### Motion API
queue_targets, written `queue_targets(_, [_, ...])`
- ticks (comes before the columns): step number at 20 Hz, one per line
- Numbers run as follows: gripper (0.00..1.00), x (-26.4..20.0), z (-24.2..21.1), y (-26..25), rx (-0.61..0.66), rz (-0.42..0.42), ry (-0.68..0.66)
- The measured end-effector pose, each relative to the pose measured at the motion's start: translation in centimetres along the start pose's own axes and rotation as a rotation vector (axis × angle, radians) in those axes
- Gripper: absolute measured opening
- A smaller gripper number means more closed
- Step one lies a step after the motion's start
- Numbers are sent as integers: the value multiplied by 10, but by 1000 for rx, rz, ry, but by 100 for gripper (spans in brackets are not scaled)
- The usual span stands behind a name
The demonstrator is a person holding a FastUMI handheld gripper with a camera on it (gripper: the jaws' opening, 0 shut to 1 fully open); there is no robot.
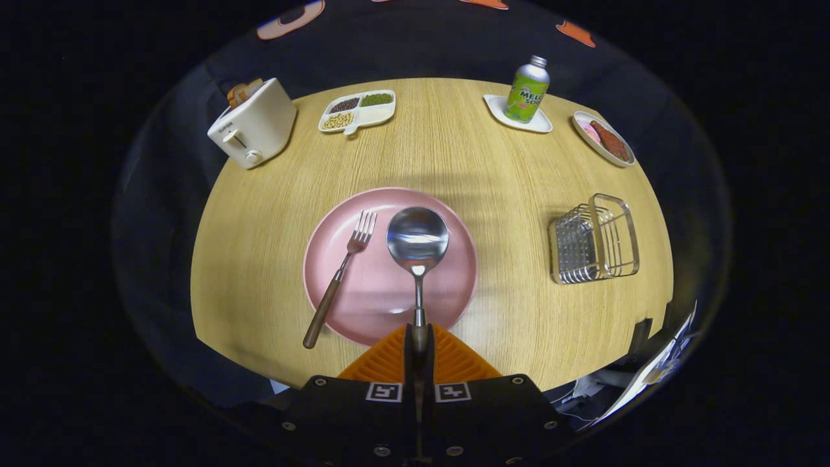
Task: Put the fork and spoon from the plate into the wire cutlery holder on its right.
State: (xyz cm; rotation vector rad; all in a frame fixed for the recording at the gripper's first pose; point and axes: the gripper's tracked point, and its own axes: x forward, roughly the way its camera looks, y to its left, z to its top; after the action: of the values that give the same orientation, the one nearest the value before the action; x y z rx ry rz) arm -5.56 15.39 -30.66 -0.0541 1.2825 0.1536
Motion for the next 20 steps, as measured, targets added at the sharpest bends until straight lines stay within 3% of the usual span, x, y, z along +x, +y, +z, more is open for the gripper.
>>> queue_targets(12, [4,-61,22,-115,83,-15,-137])
queue_targets(20, [4,-58,7,-180,76,-90,-57])
